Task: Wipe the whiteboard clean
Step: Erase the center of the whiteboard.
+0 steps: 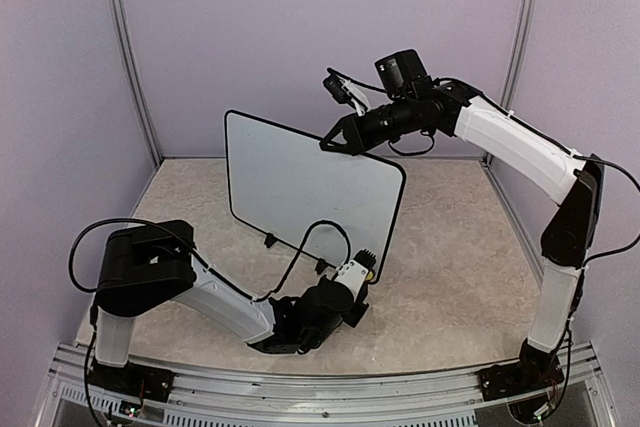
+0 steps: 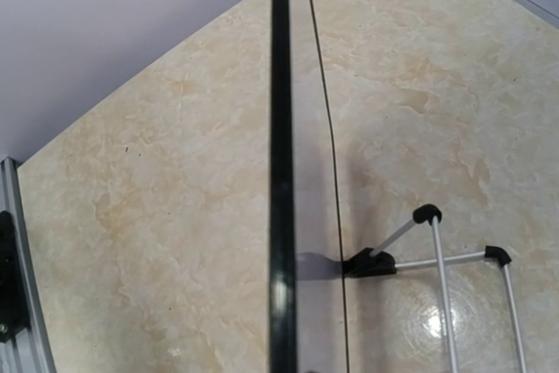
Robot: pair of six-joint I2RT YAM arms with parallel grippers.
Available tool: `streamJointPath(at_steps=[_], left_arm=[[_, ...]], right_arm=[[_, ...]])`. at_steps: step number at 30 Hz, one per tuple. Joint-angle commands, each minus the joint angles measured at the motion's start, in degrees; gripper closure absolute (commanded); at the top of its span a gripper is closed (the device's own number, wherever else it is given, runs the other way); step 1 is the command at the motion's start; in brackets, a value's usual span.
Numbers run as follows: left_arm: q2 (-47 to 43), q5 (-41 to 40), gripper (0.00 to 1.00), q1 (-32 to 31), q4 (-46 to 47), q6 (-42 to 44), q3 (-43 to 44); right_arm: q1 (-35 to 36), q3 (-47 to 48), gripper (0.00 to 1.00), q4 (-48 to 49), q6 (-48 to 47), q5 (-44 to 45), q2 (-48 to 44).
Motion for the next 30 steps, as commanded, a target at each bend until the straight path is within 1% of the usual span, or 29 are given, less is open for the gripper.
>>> streamJointPath(at_steps=[1, 4, 7, 13, 17, 19, 23, 30], left_arm=[[1.20, -2.84, 1.00, -0.12, 3.27, 2.17, 2.65], [1.53, -3.85, 1.00, 0.26, 4.22, 3.52, 3.36], [0.84, -3.03, 1.00, 1.19, 4.91, 3.40, 3.21], [-0.76, 5.23, 1.00, 5.15, 3.18, -2.95, 2.21], [1.17, 7.40, 1.00, 5.35, 0.43, -4.78, 2.43], [1.52, 8.27, 1.00, 5.42, 0.11, -6.69, 1.19], [0.52, 8.21, 1.00, 5.30, 1.43, -10.09, -2.67], [-0.17, 4.29, 1.00, 4.95, 2.84, -9.02, -3.92]], right_arm=[[2.30, -4.10, 1.00, -10.37, 2.77, -5.43, 2.03], [2.31, -4.32, 1.00, -10.35, 2.95, -5.35, 1.87], [2.36, -4.61, 1.00, -10.24, 2.76, -5.44, 1.67], [2.29, -5.10, 1.00, -9.95, 2.88, -5.52, 1.56], [2.37, -5.67, 1.00, -9.67, 2.98, -5.67, 1.57], [2.34, -5.69, 1.00, -9.48, 2.98, -5.77, 1.75], [2.34, -5.60, 1.00, -9.07, 3.10, -6.09, 2.06], [2.34, -4.94, 1.00, -9.79, 2.74, -6.22, 2.82]])
